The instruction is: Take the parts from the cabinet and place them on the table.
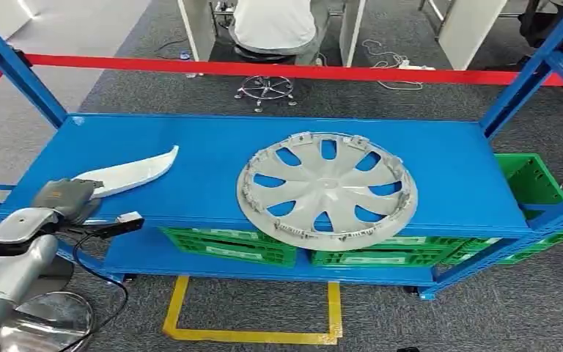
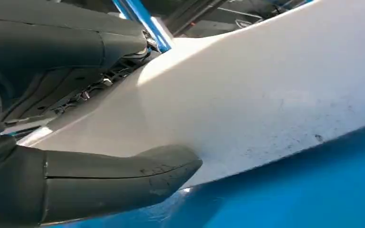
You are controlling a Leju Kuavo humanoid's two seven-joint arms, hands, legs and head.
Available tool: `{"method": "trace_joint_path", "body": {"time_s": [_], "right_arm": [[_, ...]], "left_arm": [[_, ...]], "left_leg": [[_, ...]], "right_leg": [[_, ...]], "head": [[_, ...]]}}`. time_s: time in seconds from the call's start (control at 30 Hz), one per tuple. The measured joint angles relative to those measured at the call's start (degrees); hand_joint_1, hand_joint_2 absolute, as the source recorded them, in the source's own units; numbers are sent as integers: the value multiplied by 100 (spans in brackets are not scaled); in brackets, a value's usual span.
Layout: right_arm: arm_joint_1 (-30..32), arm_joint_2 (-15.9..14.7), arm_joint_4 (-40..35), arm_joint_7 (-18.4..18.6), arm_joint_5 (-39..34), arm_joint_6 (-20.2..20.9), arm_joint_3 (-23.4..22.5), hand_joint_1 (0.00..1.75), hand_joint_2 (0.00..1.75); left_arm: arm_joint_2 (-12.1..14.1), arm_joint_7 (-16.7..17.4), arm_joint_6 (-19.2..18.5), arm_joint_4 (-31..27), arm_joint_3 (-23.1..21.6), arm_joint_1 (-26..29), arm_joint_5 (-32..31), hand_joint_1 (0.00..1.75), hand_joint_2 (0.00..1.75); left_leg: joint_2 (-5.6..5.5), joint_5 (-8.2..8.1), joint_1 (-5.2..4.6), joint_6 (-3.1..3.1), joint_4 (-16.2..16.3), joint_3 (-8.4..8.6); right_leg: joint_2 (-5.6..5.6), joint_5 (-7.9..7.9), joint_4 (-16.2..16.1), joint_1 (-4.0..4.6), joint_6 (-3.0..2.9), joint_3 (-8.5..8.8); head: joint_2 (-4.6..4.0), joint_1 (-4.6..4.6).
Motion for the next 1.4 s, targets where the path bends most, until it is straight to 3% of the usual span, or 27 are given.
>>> {"method": "trace_joint_path", "body": {"time_s": [0.33, 0.47, 0.57, 0.63, 0.7, 0.73, 0.8, 0.87, 0.9, 0.93, 0.97, 1.03, 1.07, 1.1, 1.13, 1.2, 1.23, 1.27, 1.3, 1.37, 1.4], "right_arm": [[32, 0, 0, -13, -11, -26, 0, 0, 175], [74, 0, 0, -61, -81, -111, -2, 0, 175], [122, 0, 2, -92, -125, -160, -4, 0, 175], [145, 4, 2, -98, -146, -175, -4, 0, 175], [163, 9, 2, -98, -199, -201, -7, 0, 175], [165, 9, 2, -98, -232, -203, -13, 0, 175], [176, 2, 2, -107, -264, -205, -35, 0, 175], [177, -2, 2, -109, -278, -203, -55, 0, 175], [183, -5, 4, -109, -282, -203, -57, 0, 175], [203, -2, 2, -109, -286, -201, -57, 0, 175], [210, -2, 2, -109, -291, -201, -57, 0, 175], [211, -18, 4, -109, -293, -203, -61, 0, 175], [200, -17, 2, -109, -293, -203, -61, 0, 175], [182, -17, 2, -109, -293, -203, -61, 0, 175], [192, -17, 2, -111, -293, -203, -61, 0, 175], [182, -17, 2, -114, -293, -203, -61, 0, 175], [181, -17, 2, -114, -293, -203, -63, 0, 175], [177, -17, 4, -114, -293, -203, -63, 0, 175], [177, -17, 4, -114, -297, -203, -66, 0, 175], [183, -17, 4, -114, -299, -203, -66, 0, 175], [185, -17, 4, -114, -299, -203, -66, 0, 175]], "left_arm": [[-120, -311, 361, -164, 186, 340, 547, 175, 175], [-356, -1018, 393, -1047, 328, 1029, 1657, 175, 175], [-633, -1276, 406, -1867, 293, 1726, 2109, 175, 175], [-732, -1327, 455, -2257, 284, 2055, 2171, 175, 175], [-839, -1442, 642, -2668, 284, 2336, 2210, 175, 175], [-913, -1508, 770, -2918, 265, 2508, 2173, 175, 175], [-1062, -1539, 949, -3279, 192, 2770, 2098, 175, 175], [-1150, -1539, 964, -3487, 144, 2959, 2065, 175, 175], [-1187, -1539, 966, -3565, 127, 3043, 2057, 175, 175], [-1213, -1539, 966, -3626, 114, 3101, 2050, 175, 175], [-1233, -1539, 966, -3670, 111, 3134, 2050, 175, 175], [-1263, -1537, 966, -3760, 111, 3174, 2050, 175, 175], [-1274, -1534, 968, -3797, 111, 3185, 2050, 175, 175], [-1272, -1528, 970, -3842, 116, 3198, 2050, 175, 175], [-1272, -1528, 970, -3873, 114, 3206, 2048, 175, 175], [-1274, -1528, 973, -3919, 109, 3229, 2048, 175, 175], [-1279, -1528, 975, -3930, 107, 3237, 2050, 175, 175], [-1283, -1528, 975, -3941, 100, 3256, 2050, 175, 175], [-1285, -1528, 975, -3958, 98, 3262, 2048, 175, 175], [-1285, -1528, 977, -3967, 101, 3262, 2050, 175, 175], [-1287, -1528, 977, -3967, 98, 3268, 2050, 175, 175]], "left_leg": [[-1, 0, 0, 0, 0, 0], [2, -7, -3, 6, 0, 0], [5, -18, -5, 16, 2, -4], [16, -61, -33, 98, 56, -19], [15, -18, -45, 150, 46, -12], [33, 57, -19, 204, -100, 23], [72, 126, 9, 252, -186, 68], [78, 129, -5, 252, -180, 42], [90, 135, -13, 250, -176, 29], [90, 144, -13, 236, -166, 16], [89, 148, -11, 230, -151, 3], [81, 149, 10, 196, -86, -38], [80, 138, 7, 157, -27, -65], [67, 145, -14, 104, 0, -114], [62, 171, -17, 65, 20, -115], [60, 230, -3, -19, 33, -149], [55, 247, 2, -46, 42, -161], [42, 135, 20, -79, 78, -195], [42, -153, 24, -116, 284, -283], [40, -776, 52, -177, 1123, -539], [40, -976, 55, -191, 1544, -636]], "right_leg": [[-5, -1, 0, -2, -1, 2], [2, -4, -1, -7, 1, -1], [5, -9, -7, -9, 5, -2], [20, 10, -43, -45, 69, 5], [21, 56, -78, -53, 126, 23], [21, 41, -94, -38, 152, 38], [7, -329, 273, -21, 125, -139], [7, -792, 1194, -23, 139, -514], [6, -935, 1609, -20, 149, -686], [2, -900, 1737, -25, 157, -732], [-2, -730, 1568, -33, 159, -624], [-16, -220, 554, -53, 168, -81], [-22, -164, 66, -64, 175, 170], [7, -217, 34, -18, 130, 274], [20, -150, 73, -25, 87, 195], [37, -161, 88, -6, 31, 145], [31, -115, 63, -24, -45, 85], [4, -72, 54, -43, -113, 90], [5, -34, 52, -41, -170, 26], [-5, 69, 58, -22, -199, -119], [-9, 118, 64, -13, -203, -192]], "head": [[0, 0], [0, -2], [0, 4], [0, -9], [0, -9], [0, -5], [0, 13], [0, 28], [0, 30], [0, 24], [0, 28], [0, 30], [0, 31], [0, 44], [0, 26], [0, 20], [0, 35], [0, 39], [0, -5], [0, -11], [0, -9]]}}
